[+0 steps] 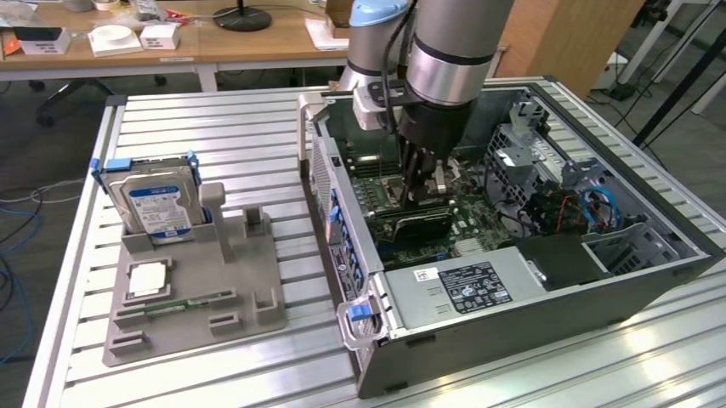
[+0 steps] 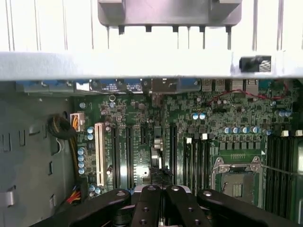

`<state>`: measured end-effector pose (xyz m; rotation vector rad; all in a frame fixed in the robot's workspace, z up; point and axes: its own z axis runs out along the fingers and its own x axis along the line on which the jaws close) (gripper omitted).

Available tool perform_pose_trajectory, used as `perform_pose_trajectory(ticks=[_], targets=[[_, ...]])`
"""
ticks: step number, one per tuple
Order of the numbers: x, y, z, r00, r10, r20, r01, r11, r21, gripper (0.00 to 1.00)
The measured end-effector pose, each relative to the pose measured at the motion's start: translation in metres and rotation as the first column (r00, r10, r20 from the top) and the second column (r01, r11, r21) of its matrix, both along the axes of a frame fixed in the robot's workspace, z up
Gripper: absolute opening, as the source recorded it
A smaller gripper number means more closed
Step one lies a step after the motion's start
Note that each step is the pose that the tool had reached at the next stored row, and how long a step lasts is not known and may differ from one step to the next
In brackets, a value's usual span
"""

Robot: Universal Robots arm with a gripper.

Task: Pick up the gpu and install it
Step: 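Press down on the gpu until it lock into place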

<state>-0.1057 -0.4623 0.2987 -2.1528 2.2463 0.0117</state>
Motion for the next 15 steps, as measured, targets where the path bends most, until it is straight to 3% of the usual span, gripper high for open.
perform_pose_trajectory(ticks=[5, 8, 9, 11, 15], targets=[[-0.017, 0.0005, 0.0008, 0.9999, 0.000, 0.0139, 0.000, 1.0000, -0.0009, 0.11], [-0.022, 0.0008, 0.0005, 0.9999, 0.000, 0.0135, 0.000, 1.0000, -0.0019, 0.11], [-0.024, 0.0008, 0.0005, 1.0000, 0.000, 0.0099, 0.000, 1.0000, -0.0012, 0.11], [-0.027, 0.0008, 0.0004, 1.0000, 0.000, -0.0042, 0.000, 1.0000, -0.0006, 0.11], [-0.030, 0.0008, 0.0004, 0.9987, 0.000, -0.0516, 0.000, 1.0000, -0.0003, 0.11]])
